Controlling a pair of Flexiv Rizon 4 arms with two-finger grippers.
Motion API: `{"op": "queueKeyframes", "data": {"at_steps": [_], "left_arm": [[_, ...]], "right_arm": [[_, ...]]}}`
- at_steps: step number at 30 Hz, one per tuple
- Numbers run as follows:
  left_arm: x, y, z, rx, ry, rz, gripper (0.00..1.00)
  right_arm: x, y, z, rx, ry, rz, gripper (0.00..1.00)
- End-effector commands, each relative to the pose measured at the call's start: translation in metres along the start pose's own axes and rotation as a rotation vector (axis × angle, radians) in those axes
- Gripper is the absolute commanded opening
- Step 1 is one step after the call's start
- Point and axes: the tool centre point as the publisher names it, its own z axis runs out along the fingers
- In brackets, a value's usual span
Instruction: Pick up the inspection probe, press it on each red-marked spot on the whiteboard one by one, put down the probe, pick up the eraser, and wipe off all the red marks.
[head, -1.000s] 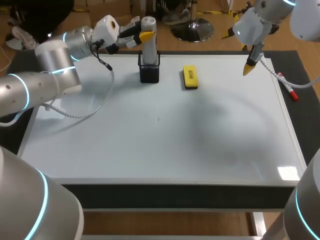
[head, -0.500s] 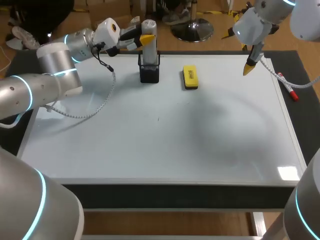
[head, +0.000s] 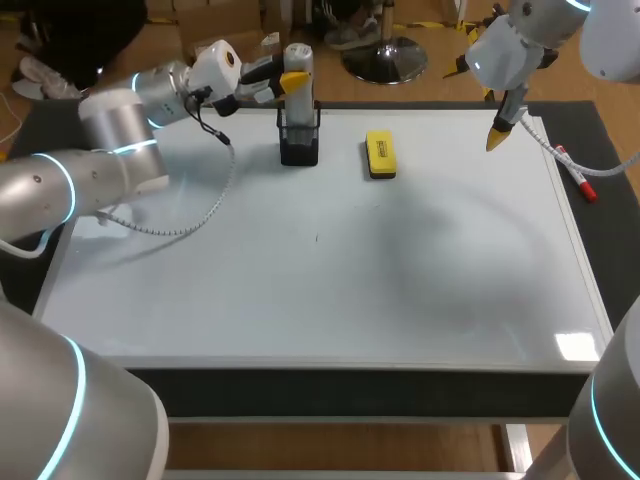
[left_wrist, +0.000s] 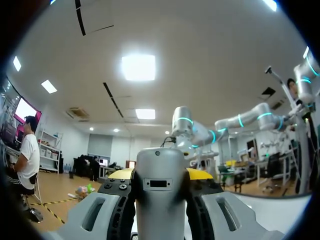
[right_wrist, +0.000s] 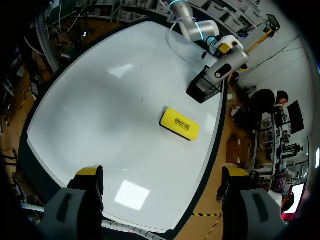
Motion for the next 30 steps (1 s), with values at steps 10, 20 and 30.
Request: {"op": "queueKeyframes", "data": {"at_steps": [10,20,30], "left_arm": [[-0.011,0.018,-0.005,-0.002,0.0,-0.03,0.0],[-0.012,0.024,-0.007,-0.006,-0.005,-0.045,0.0],[-0.013,0.026,-0.009,-0.01,-0.003,-0.048,1.0]], "right_arm": [[-0.001,0.0,-0.001,0.004,0.004,-0.001,1.0],[-0.001,0.0,-0.001,0.004,0.004,-0.001,1.0],[-0.001,0.0,-0.001,0.004,0.004,-0.001,1.0]]}}
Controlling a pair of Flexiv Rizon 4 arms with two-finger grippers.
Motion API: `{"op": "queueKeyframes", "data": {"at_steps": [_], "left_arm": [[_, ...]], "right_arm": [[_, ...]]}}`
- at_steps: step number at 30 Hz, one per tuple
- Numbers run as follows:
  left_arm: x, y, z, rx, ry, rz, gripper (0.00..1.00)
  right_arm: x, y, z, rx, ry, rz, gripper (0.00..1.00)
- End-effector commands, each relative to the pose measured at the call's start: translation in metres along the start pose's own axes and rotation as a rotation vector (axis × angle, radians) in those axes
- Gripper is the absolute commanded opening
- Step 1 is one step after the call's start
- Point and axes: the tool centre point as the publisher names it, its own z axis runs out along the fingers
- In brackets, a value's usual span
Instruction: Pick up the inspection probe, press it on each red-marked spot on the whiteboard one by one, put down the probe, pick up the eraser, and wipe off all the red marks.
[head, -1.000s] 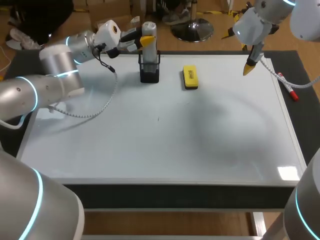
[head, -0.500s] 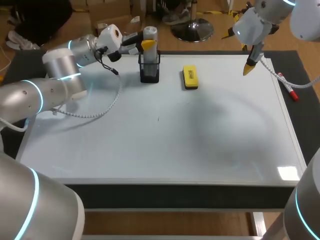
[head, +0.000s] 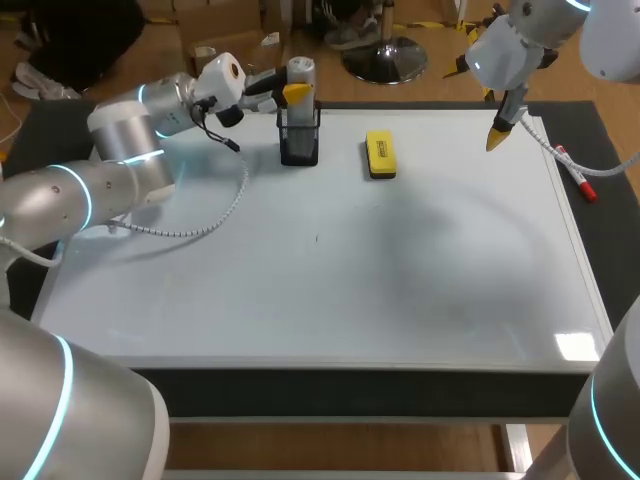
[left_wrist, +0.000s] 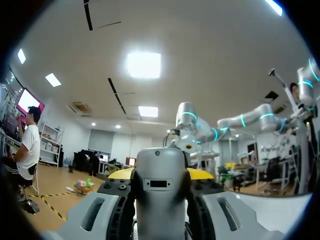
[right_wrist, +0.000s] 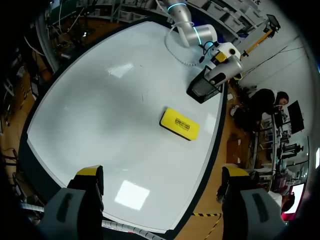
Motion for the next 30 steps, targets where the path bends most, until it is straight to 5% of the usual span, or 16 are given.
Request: {"op": "queueKeyframes", "data": {"at_steps": [1,13,30], "left_arm": [[-0.004,-0.001,0.0,-0.005,0.011,-0.001,1.0],[-0.001,-0.015,-0.005,-0.079,0.01,0.027,1.0],[0.018,-0.034,-0.016,-0.431,-0.019,0.092,1.0]], "right_arm": [[-0.001,0.0,-0.001,0.004,0.004,-0.001,1.0],[-0.001,0.0,-0.001,0.004,0.004,-0.001,1.0],[-0.001,0.0,-0.001,0.004,0.004,-0.001,1.0]]}}
